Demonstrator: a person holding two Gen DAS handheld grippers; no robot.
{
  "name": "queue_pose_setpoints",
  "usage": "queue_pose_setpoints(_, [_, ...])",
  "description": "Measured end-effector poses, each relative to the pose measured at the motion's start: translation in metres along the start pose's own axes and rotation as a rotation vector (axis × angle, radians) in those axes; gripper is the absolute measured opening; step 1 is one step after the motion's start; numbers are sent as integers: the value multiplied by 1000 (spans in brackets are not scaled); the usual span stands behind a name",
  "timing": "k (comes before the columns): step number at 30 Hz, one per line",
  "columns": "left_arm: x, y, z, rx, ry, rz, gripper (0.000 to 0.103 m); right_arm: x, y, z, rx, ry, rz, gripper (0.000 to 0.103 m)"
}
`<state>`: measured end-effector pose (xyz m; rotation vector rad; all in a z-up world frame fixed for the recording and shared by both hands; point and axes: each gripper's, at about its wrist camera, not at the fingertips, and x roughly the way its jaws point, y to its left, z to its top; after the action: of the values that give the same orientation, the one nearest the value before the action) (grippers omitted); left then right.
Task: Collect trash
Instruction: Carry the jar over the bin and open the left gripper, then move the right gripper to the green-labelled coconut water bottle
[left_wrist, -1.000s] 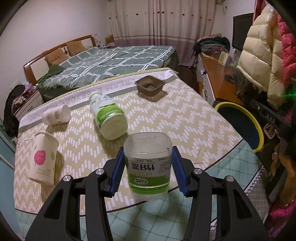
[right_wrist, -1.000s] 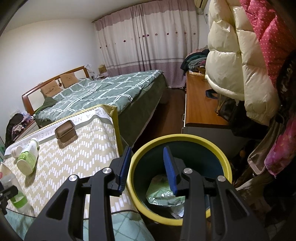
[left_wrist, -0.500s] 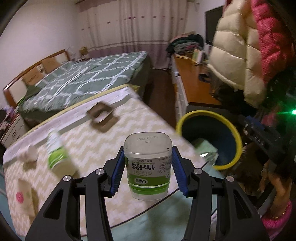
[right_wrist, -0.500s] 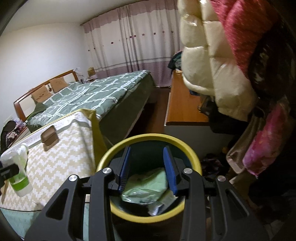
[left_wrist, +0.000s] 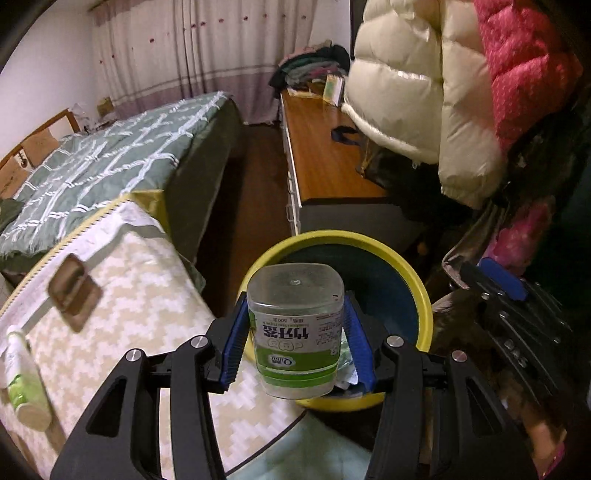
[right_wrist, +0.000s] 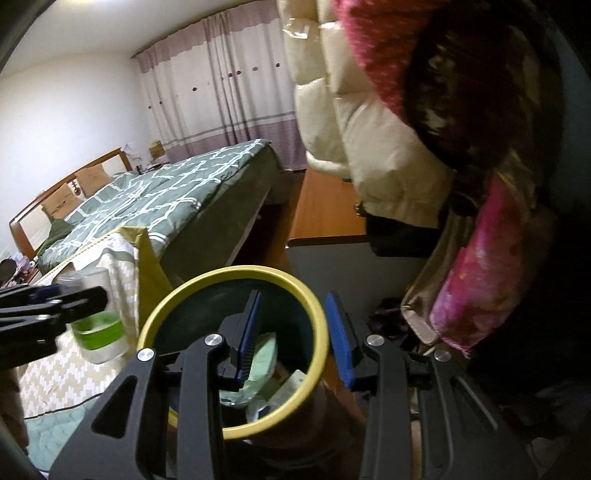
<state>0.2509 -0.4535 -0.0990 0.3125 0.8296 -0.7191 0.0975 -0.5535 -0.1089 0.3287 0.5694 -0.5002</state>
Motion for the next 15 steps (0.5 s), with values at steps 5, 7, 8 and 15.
queue_pose_setpoints(5, [16, -7, 7, -14, -7, 33, 78, 2, -4, -3, 6, 8, -2, 43])
queue_pose_setpoints(7, [5, -5, 6, -21, -26, 29, 78, 0, -1, -4, -3, 9, 3, 43])
queue_pose_setpoints(8, [-5, -2, 6, -29, -43, 27, 78, 0, 2, -5, -7, 11, 8, 43])
queue_pose_setpoints(15, [-89, 31, -22, -101, -176, 82, 92, -5, 25, -6, -41, 16, 55, 43])
